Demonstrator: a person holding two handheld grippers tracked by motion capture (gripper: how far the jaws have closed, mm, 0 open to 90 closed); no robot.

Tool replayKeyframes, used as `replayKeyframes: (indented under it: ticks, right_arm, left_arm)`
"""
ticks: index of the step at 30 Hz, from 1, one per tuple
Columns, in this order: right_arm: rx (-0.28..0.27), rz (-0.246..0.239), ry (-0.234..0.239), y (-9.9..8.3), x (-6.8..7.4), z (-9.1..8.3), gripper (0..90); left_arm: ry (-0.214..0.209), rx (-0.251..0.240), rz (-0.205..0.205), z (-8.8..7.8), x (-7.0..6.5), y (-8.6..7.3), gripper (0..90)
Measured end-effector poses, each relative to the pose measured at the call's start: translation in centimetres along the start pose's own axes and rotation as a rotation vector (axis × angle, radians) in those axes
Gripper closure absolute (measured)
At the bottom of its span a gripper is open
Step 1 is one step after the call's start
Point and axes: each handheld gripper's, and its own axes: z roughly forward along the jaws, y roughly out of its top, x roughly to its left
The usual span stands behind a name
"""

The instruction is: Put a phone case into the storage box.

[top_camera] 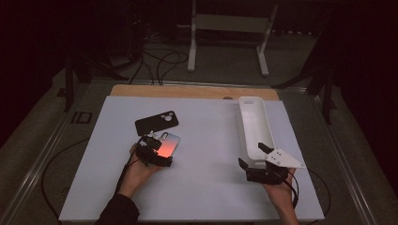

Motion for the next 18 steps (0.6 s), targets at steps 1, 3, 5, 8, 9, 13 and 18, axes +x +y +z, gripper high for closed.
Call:
replayKeyframes:
  ticks: [1,3,5,8,9,13,18]
  right_arm:
    - [0.0,-0.002,0.001,0.01,0.01,0.01,8.2]
    - [0.002,-0.002,0.0,0.03,0.04,0.01,8.2]
    - [0.003,-0.004,0.003,0.04,0.05,0.03,8.2]
    - [0.004,-0.004,0.004,0.02,0.06,0.08,8.2]
    - [0.006,-0.003,0.006,0.03,0.06,0.08,8.2]
    - [0.007,-0.003,0.008,0.04,0.06,0.09,8.2]
    - [0.007,0.0,0.005,0.03,-0.03,0.05,8.2]
  left_arm:
    - [-0.002,0.001,0.001,0.0,0.03,0.01,8.8]
    - [-0.005,0.003,0.001,-0.02,0.06,0.03,9.4]
    - [-0.007,0.001,0.006,-0.14,0.04,0.02,11.8]
    - [-0.009,0.0,0.011,-0.23,0.03,0.01,15.0]
    - [-0.012,-0.001,0.013,-0.26,0.07,0.02,15.4]
    - [-0.013,-0.005,0.02,-0.37,0.12,-0.02,16.7]
    - [-0.028,-0.008,0.027,-0.53,0.28,-0.05,17.0]
